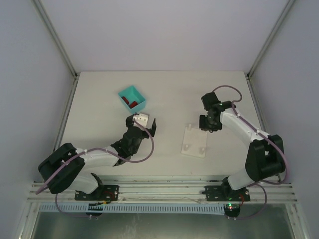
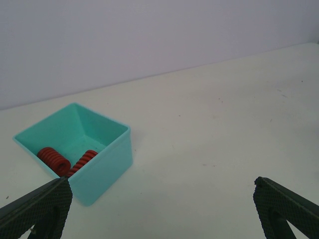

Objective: Install the large spring

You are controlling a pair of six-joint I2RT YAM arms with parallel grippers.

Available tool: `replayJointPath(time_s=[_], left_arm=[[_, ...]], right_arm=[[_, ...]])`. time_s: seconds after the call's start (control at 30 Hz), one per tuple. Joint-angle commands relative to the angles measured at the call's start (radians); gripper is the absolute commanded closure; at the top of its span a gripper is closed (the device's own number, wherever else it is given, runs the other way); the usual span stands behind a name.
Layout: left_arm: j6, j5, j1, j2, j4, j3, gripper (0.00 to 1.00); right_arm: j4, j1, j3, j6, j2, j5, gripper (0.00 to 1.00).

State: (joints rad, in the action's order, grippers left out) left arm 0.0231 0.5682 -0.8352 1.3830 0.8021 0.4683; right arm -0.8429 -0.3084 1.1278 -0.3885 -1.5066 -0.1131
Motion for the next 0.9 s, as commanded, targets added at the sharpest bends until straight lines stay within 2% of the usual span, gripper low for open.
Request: replayJointPath(time_s=[0.0,0.23,0.4,0.5,0.87], left_arm=[[-0.004,0.000,0.001,0.008,-0.004,0.039,0.01],[-0.006,-0.002,0.001,0.017,-0.006,0.042,0.01],[-0.010,-0.002,0.001,0.020,-0.006,0.043,0.01],[-0.013,-0.002,0.001,0.022,-0.004,0.042,0.01],[-0.022,0.018,0.001,0.020,-0.018,0.057,0.01]], right_arm=[[0.001,0.005,0.023,0.008,-0.020,0.016,0.97],[0.044,0.005,0.007,-0.002,-0.071,0.038,0.87],[0.050,0.005,-0.002,-0.008,-0.118,0.039,0.76],[0.062,0.005,-0.002,-0.012,-0.128,0.029,0.66],[0.030,0.005,0.026,-0.006,-0.025,0.012,0.42]])
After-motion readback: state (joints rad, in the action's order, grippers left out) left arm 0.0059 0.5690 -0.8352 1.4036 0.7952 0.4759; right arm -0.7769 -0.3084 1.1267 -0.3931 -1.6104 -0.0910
